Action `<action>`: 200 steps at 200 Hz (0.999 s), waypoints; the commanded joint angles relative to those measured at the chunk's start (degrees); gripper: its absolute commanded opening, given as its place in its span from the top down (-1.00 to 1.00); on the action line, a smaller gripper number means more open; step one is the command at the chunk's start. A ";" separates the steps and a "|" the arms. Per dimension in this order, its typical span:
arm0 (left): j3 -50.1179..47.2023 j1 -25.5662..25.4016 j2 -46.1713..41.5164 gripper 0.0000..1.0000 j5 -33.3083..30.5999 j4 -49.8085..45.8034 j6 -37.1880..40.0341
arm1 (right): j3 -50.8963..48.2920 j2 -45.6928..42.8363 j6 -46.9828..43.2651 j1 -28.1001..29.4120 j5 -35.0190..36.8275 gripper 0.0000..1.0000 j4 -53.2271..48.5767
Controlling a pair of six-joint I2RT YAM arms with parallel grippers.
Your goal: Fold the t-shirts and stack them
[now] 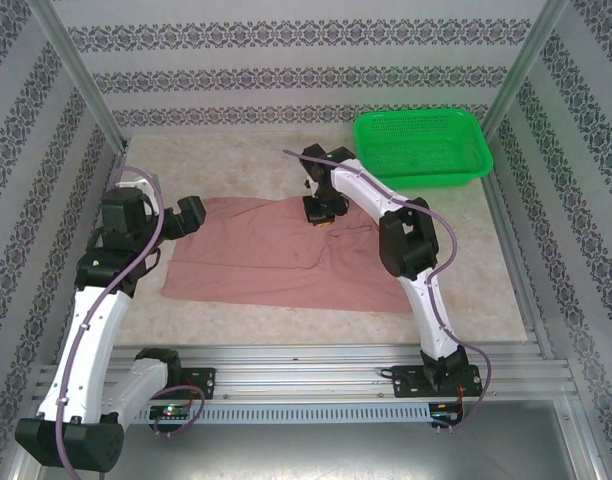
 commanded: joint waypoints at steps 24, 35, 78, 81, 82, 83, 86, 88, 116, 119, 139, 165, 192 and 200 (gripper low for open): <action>-1.85 -1.44 -1.56 -1.00 5.59 0.23 -0.09 | -5.90 -9.12 3.38 -0.66 -3.50 0.42 0.73; -2.65 -3.07 -1.29 -1.00 6.68 1.76 0.08 | -8.53 -12.41 3.77 -1.08 -3.81 0.24 1.43; -0.33 -16.43 10.21 -1.00 6.15 6.33 1.23 | -26.29 -27.85 4.16 -8.38 -7.43 -0.29 7.56; 0.01 -17.38 11.42 -1.00 6.14 6.90 0.95 | -27.68 -28.88 4.08 -9.23 -7.80 -0.33 8.10; 0.12 -17.70 11.79 -1.00 6.14 7.10 0.91 | -28.17 -29.27 4.11 -9.50 -7.86 -0.34 8.32; 0.18 -18.03 12.23 -1.00 6.19 7.29 0.80 | -28.63 -29.64 4.09 -9.76 -7.93 -0.35 8.52; 0.51 -18.78 13.37 -1.00 6.34 7.97 0.53 | -29.93 -30.57 4.02 -10.70 -8.40 -0.36 8.95; 0.70 -19.33 14.21 -1.00 6.61 8.46 0.38 | -30.73 -31.14 4.03 -11.23 -8.67 -0.37 9.32; 6.06 -25.72 28.22 -0.78 10.72 14.21 -3.21 | -38.10 -34.67 3.81 -19.09 -15.00 -0.38 12.43; 7.05 -26.29 29.92 -0.76 11.24 14.36 -3.82 | -38.39 -34.70 3.56 -19.82 -15.88 -0.38 12.57; 13.76 -29.58 40.77 -0.66 14.33 15.25 -6.78 | -39.23 -33.59 3.44 -21.94 -17.41 -0.38 13.39; 21.09 -32.73 50.18 -0.58 15.88 16.34 -8.43 | -41.49 -32.19 4.14 -24.00 -19.56 -0.36 15.77; 28.91 -34.42 59.07 -0.33 16.76 11.61 -6.96 | -41.75 -30.43 3.49 -24.13 -20.97 -0.33 16.48; 30.77 -34.83 61.09 -0.26 16.30 9.68 -6.09 | -41.96 -30.22 3.64 -24.09 -21.12 -0.32 16.77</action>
